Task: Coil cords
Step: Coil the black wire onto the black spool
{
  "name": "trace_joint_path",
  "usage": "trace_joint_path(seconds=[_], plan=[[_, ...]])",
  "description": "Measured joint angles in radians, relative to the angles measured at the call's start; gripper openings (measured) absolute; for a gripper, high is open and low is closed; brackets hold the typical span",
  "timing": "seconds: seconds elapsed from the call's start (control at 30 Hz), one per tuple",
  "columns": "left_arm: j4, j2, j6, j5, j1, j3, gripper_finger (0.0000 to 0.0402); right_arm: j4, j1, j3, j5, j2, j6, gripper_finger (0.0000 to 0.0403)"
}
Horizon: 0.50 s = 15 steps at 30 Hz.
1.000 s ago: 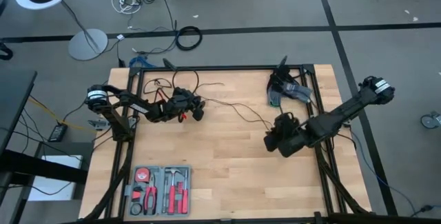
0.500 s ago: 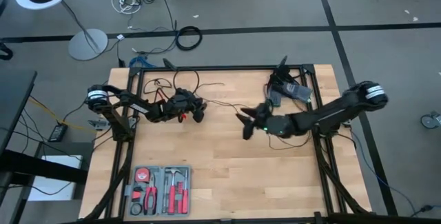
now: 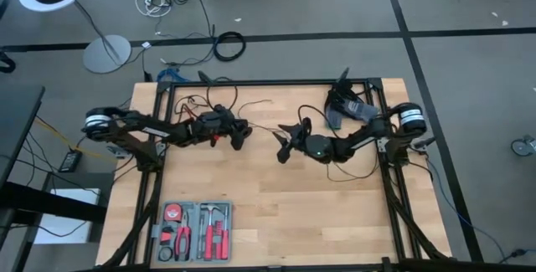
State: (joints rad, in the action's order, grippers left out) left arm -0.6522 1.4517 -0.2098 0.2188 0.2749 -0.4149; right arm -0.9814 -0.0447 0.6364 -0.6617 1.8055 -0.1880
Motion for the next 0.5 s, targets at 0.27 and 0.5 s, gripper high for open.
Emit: trace_joint_path(seconds=[0.27,0.5], plan=[[0.018,-0.115,-0.008,-0.079,0.000,-0.002,0.0000,0.011,0.047,0.141,0.158,0.133,0.202,0.0162],[0.131,-0.225,-0.030,-0.137,0.000,-0.005,0.0000,0.009,0.051,0.220,0.159,0.158,0.388,0.0162]])
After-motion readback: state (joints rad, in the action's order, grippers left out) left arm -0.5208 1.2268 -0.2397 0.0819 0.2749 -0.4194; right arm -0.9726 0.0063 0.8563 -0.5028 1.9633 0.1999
